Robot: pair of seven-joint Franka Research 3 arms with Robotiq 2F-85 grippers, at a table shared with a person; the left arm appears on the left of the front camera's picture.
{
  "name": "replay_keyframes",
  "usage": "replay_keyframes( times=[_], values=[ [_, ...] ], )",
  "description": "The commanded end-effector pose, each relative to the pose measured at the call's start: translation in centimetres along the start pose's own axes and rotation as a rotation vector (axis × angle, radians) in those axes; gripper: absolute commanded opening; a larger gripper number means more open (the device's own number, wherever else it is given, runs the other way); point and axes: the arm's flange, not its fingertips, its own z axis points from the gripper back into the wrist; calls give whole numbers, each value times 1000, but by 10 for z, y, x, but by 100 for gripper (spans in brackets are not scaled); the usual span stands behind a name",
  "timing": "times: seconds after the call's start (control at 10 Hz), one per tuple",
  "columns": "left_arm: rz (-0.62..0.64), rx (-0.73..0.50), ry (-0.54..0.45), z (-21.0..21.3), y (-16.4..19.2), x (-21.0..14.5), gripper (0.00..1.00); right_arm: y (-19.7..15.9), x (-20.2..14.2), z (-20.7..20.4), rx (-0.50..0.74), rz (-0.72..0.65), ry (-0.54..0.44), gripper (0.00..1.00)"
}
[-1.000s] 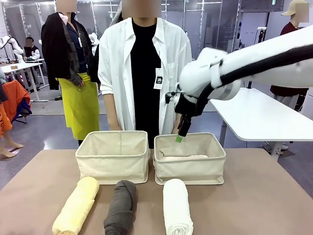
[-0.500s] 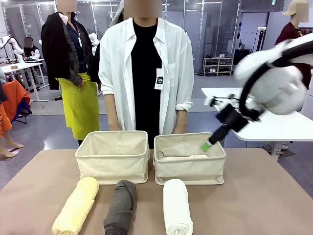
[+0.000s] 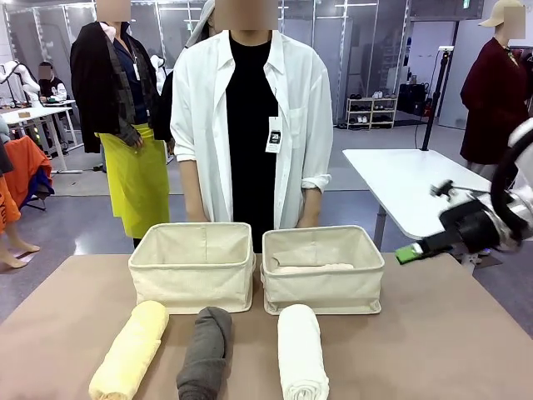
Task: Divide the towels into two baskets.
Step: Pick up one hotel-folded towel from the bottom of the table and place it in the Fabric basket indicated by the person.
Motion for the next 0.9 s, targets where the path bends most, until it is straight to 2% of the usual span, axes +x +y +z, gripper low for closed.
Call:
replay_keyframes(
  times=[0.0, 0.1, 0.3, 0.4, 0.6, 0.8],
  values=[
    [-2, -3, -7, 2, -1, 0, 100, -24, -93, 43, 129, -78, -106, 100],
    [-2, -3, -7, 2, -1, 0, 100, -20, -73, 46, 173, -186, -67, 100],
    [-2, -3, -7, 2, -1, 0, 100, -10, -112, 109, 151, -268, -189, 100],
    [-2, -3, -7, 2, -1, 0, 100, -3, -119, 122, 151, -292, -239, 100],
    [-2, -3, -7, 2, -1, 0, 100, 5, -134, 139, 133, -392, -273, 100],
    [-2, -3, -7, 2, -1, 0, 100, 5, -131, 141, 119, -454, -250, 100]
  ],
)
